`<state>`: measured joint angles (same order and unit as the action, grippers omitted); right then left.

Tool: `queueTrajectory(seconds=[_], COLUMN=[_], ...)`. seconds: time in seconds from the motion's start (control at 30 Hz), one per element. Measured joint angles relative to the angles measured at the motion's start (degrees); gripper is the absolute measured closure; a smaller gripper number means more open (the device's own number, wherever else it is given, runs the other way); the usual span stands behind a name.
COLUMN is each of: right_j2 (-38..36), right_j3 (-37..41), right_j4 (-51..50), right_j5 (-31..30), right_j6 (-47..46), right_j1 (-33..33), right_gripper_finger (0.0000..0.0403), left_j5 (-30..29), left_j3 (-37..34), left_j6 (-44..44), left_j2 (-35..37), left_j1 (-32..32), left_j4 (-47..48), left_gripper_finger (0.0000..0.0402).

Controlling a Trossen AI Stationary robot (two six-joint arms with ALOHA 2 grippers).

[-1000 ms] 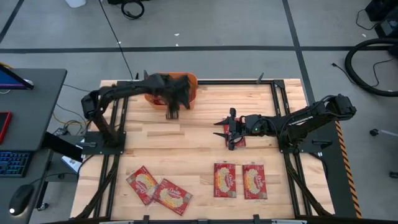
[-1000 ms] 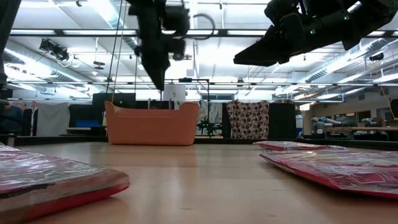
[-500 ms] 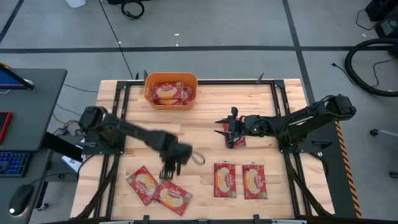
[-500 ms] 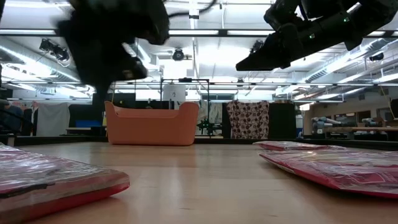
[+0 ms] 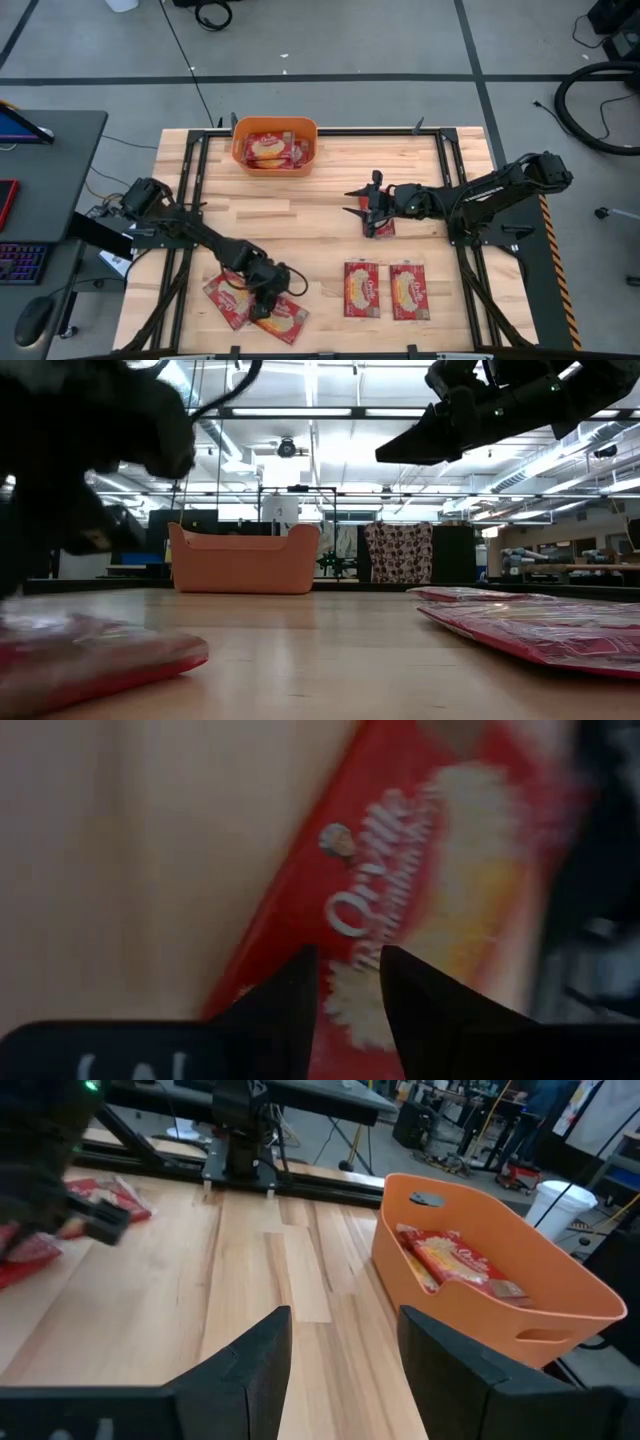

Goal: Sort popcorn bags into baskets
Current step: Put the popcorn bag into the orange bin

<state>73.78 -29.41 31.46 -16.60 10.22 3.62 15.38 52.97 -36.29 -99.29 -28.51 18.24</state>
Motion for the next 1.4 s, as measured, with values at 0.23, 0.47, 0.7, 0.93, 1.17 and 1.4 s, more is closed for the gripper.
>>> queueTrajectory(seconds=[0.23, 0.47, 0.7, 0.93, 1.17, 1.4], right_j2=[0.00, 0.00, 0.00, 0.00, 0.00, 0.15], right_j3=[0.00, 0.00, 0.00, 0.00, 0.00, 0.00], right_j4=[0.00, -0.35, -0.66, -0.26, -0.17, -0.07], right_j5=[0.13, 0.17, 0.19, 1.83, 1.87, 1.85], right_j6=[0.06, 0.06, 0.04, -1.07, -1.25, -1.23], right_j1=[0.00, 0.00, -0.04, 0.02, 0.04, 0.04], right_gripper_finger=[0.0215, 0.0215, 0.0215, 0.0215, 0.0215, 0.0215], left_j5=[-29.60, -50.15, -48.63, -50.41, -51.48, -53.84], left_j3=[-0.73, -0.88, -0.85, -1.07, -1.00, -0.97], left_j6=[7.70, 17.21, 25.47, 23.25, 23.11, 24.53], left_j2=[0.29, 0.60, 1.77, 1.64, 0.10, -3.50], left_j1=[2.57, 9.48, 9.72, 8.92, 9.38, 9.33], left_j4=[9.80, 12.96, 9.40, 11.75, 12.58, 14.71], left_gripper_finger=[0.0285, 0.0285, 0.0285, 0.0222, 0.0149, 0.0177])
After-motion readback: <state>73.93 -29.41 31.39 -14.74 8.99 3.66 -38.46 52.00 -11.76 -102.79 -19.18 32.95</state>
